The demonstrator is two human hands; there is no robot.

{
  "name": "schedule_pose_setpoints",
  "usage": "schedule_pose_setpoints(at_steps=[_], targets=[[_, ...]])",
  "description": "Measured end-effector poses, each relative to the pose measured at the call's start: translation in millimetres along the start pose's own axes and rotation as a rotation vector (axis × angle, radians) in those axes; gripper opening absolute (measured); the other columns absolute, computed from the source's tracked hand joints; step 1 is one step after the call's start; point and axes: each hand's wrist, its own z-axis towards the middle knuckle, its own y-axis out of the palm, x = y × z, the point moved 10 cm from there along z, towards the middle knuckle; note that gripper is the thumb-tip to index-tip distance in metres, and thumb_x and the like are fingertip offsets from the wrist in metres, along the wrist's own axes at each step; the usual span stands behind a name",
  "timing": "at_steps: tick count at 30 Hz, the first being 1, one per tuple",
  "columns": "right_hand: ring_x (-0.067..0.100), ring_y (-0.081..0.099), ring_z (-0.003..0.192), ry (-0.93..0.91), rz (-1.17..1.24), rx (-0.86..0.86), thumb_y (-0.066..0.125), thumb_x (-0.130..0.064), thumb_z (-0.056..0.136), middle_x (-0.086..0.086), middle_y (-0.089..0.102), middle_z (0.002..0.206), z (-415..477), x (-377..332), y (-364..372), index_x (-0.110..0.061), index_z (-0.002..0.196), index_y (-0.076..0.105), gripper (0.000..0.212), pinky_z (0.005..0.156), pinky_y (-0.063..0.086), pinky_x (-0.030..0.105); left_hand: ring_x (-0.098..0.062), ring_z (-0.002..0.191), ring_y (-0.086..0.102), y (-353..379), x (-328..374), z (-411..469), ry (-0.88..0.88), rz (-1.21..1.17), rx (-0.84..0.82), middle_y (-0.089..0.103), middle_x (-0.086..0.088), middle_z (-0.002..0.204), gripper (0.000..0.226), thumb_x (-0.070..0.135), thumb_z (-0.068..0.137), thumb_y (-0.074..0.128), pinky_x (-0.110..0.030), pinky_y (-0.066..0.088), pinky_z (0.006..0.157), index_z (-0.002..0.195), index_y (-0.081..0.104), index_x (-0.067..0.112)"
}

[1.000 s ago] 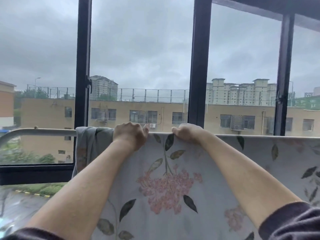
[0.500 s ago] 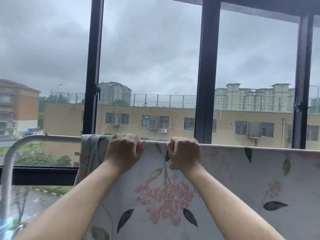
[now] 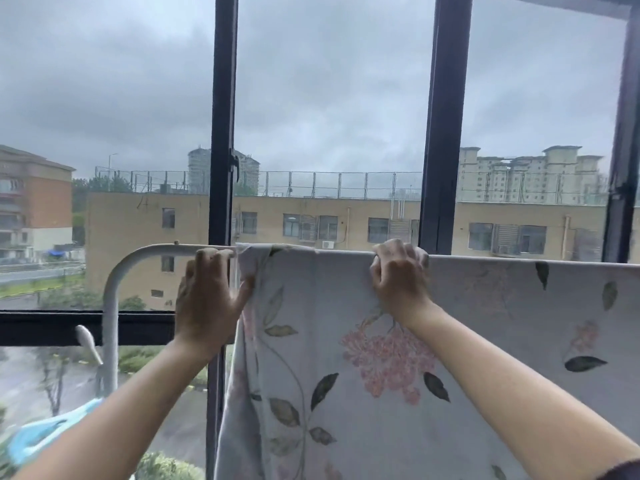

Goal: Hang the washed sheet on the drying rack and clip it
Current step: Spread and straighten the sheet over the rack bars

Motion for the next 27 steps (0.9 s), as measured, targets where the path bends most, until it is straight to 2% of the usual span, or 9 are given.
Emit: schedule_pose_setpoints(at_steps=[2, 5, 9, 13, 15, 18, 22, 24, 27], targets=[[0.023, 0.045, 0.113, -0.092, 0.06, -0.034, 0.047, -0.024, 0.087, 0.003, 0.052, 0.121, -11, -51, 7, -0.018, 0.118, 0.055, 0.033, 0.102, 0.026, 0.043, -0.021, 0.086, 0.06, 14, -24, -3, -0.146, -0.281, -0.173, 0.058, -0.007, 0.101, 0.045, 0.047, 0.085, 0.062, -0.04, 0.054, 0.07, 0.108, 0.051, 0.01], [0.02, 0.052, 0.099, -0.203, 0.185, 0.07, 0.047, -0.028, 0.082, 0.001, 0.054, 0.106, -28, -118, -1, -0.016, 0.105, 0.058, 0.028, 0.087, 0.044, 0.042, -0.021, 0.079, 0.069, 52, -33, -12, -0.338, -0.811, -0.59, 0.072, -0.007, 0.09, 0.021, 0.033, 0.088, 0.06, -0.036, 0.059, 0.071, 0.095, 0.06, 0.014], [0.014, 0.053, 0.086, -0.009, 0.279, -0.175, 0.049, -0.05, 0.087, -0.005, 0.053, 0.096, -35, -147, 23, -0.02, 0.104, 0.052, 0.035, 0.073, 0.047, 0.033, -0.017, 0.077, 0.069, 62, -12, -27, -0.251, -0.96, -0.897, 0.074, -0.004, 0.087, 0.018, 0.009, 0.097, 0.05, -0.03, 0.058, 0.072, 0.105, 0.065, 0.012], [0.023, 0.056, 0.08, 0.141, 0.295, -0.205, 0.05, -0.022, 0.089, -0.001, 0.061, 0.089, -29, -146, 24, -0.015, 0.088, 0.053, 0.008, 0.064, 0.039, 0.032, -0.014, 0.086, 0.066, 67, -15, -33, -0.28, -0.966, -0.896, 0.07, -0.007, 0.099, 0.03, -0.008, 0.092, 0.044, -0.033, 0.056, 0.082, 0.104, 0.067, 0.009], [0.023, 0.054, 0.078, 0.239, 0.416, -0.257, 0.047, -0.014, 0.09, 0.001, 0.062, 0.085, -25, -137, 28, -0.013, 0.087, 0.056, 0.009, 0.063, 0.037, 0.029, -0.015, 0.085, 0.064, 71, -18, -34, -0.358, -1.04, -0.866, 0.068, -0.009, 0.099, 0.026, -0.006, 0.092, 0.045, -0.031, 0.056, 0.08, 0.105, 0.064, 0.007], [0.018, 0.055, 0.083, 0.407, 0.588, -0.294, 0.046, -0.013, 0.093, 0.001, 0.061, 0.088, -23, -121, 30, -0.013, 0.091, 0.059, 0.013, 0.068, 0.043, 0.028, -0.018, 0.087, 0.06, 80, -9, -39, -0.438, -1.187, -0.904, 0.063, -0.009, 0.099, 0.019, 0.011, 0.095, 0.05, -0.03, 0.054, 0.074, 0.112, 0.057, 0.014], [0.028, 0.06, 0.1, 0.559, 0.741, -0.263, 0.043, -0.018, 0.098, 0.01, 0.064, 0.099, -10, -103, 33, -0.015, 0.093, 0.056, 0.014, 0.093, 0.049, 0.043, -0.019, 0.089, 0.061, 88, 19, -46, -0.486, -1.233, -0.94, 0.063, -0.009, 0.111, 0.046, 0.043, 0.087, 0.059, -0.031, 0.048, 0.073, 0.124, 0.047, 0.019], [0.026, 0.058, 0.094, 0.588, 0.744, -0.232, 0.043, -0.019, 0.099, 0.008, 0.061, 0.089, 0, -98, 28, -0.015, 0.089, 0.055, 0.017, 0.093, 0.049, 0.042, -0.016, 0.075, 0.062, 86, 30, -45, -0.506, -1.235, -0.943, 0.066, -0.009, 0.101, 0.065, 0.055, 0.071, 0.064, -0.029, 0.047, 0.068, 0.122, 0.05, 0.016], [0.021, 0.054, 0.089, 0.572, 0.715, -0.191, 0.042, -0.017, 0.1, 0.004, 0.059, 0.085, 15, -93, 15, -0.014, 0.086, 0.056, 0.019, 0.085, 0.045, 0.036, -0.023, 0.087, 0.068, 81, 48, -46, -0.483, -1.383, -1.031, 0.071, -0.013, 0.1, 0.049, 0.046, 0.083, 0.066, -0.037, 0.052, 0.085, 0.111, 0.065, 0.007]])
